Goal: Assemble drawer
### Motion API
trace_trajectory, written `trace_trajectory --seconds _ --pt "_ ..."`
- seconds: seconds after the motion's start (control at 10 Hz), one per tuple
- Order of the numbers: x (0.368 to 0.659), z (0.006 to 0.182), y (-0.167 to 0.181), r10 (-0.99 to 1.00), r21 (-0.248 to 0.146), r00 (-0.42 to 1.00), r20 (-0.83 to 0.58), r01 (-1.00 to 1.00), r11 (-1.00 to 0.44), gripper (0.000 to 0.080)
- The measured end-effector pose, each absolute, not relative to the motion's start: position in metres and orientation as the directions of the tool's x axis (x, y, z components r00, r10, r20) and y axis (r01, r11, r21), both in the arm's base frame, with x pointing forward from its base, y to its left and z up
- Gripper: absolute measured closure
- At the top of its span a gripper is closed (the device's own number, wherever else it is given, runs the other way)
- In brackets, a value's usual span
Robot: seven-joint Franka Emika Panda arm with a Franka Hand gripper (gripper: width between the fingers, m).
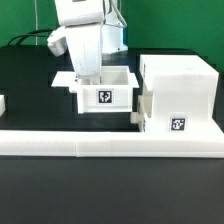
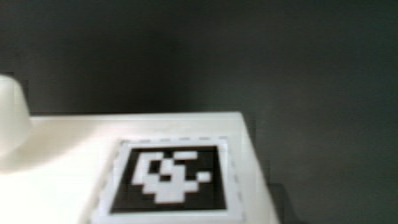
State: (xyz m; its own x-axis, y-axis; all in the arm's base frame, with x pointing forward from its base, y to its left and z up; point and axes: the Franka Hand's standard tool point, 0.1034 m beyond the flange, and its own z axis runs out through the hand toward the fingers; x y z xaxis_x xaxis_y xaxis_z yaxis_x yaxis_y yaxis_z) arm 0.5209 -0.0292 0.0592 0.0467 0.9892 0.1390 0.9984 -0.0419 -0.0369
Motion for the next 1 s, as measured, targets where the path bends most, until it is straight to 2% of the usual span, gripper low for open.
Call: trace_trajectory --seconds 0.1,0.4,1.0 --pt "0.523 0.059 -0.029 0.989 -0.007 0.047 0.137 0.999 -0.046 0.0757" --pt "0.527 0.057 -0.022 0.992 -0.007 0.003 0.127 1.0 -0.002 0.0757" --pt "0.534 0.059 -0.015 0.992 -0.004 0.012 0.125 1.0 -0.011 0.0757"
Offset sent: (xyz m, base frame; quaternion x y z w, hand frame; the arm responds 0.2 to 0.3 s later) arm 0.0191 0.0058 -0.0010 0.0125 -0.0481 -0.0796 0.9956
